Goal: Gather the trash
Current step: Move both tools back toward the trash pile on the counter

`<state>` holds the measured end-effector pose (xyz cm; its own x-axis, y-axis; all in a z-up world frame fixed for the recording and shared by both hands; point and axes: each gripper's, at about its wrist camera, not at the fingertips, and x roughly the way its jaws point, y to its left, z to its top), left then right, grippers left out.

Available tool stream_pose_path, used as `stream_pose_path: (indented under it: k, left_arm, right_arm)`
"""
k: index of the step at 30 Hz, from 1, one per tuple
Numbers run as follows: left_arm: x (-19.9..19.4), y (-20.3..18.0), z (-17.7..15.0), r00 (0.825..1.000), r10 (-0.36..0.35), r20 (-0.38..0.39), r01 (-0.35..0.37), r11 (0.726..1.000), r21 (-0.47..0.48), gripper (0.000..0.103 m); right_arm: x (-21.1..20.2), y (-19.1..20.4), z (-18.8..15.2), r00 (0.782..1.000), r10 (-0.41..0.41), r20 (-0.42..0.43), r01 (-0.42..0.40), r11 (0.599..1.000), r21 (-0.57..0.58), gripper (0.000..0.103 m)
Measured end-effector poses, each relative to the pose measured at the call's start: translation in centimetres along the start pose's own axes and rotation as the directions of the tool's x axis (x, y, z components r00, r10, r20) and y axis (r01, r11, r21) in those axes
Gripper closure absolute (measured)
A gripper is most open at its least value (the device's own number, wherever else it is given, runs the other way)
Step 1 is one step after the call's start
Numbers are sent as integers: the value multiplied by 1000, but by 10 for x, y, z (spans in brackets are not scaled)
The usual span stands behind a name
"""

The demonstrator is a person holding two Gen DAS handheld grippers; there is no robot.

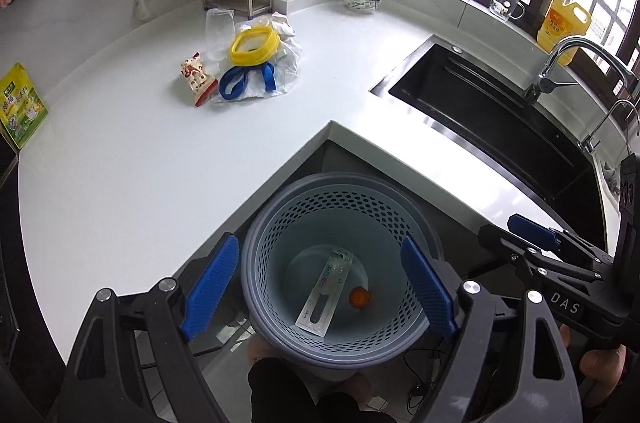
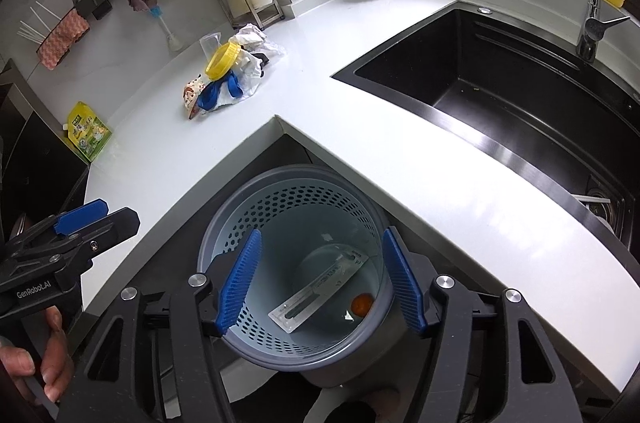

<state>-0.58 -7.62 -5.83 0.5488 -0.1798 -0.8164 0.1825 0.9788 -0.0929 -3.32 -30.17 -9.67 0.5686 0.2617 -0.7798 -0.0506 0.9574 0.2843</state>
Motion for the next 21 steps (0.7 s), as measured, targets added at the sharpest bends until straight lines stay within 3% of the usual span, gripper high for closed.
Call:
stream_pose_path:
  k: [11, 13, 21]
  left_arm:
    - [-18, 36, 25, 997, 59, 48, -57, 997, -45, 14]
    - [-21, 46, 31, 996, 70, 62, -66, 996, -56, 12]
    - [-20, 95, 46, 991, 110, 81, -102, 990, -102, 12]
  right_arm:
    - [10, 30, 31, 998, 52, 32, -52, 998, -21, 38]
    - [13, 37, 36, 997, 59, 39, -59, 998, -23, 34]
    - [37, 68, 61, 997, 62, 34, -60, 997, -43, 33]
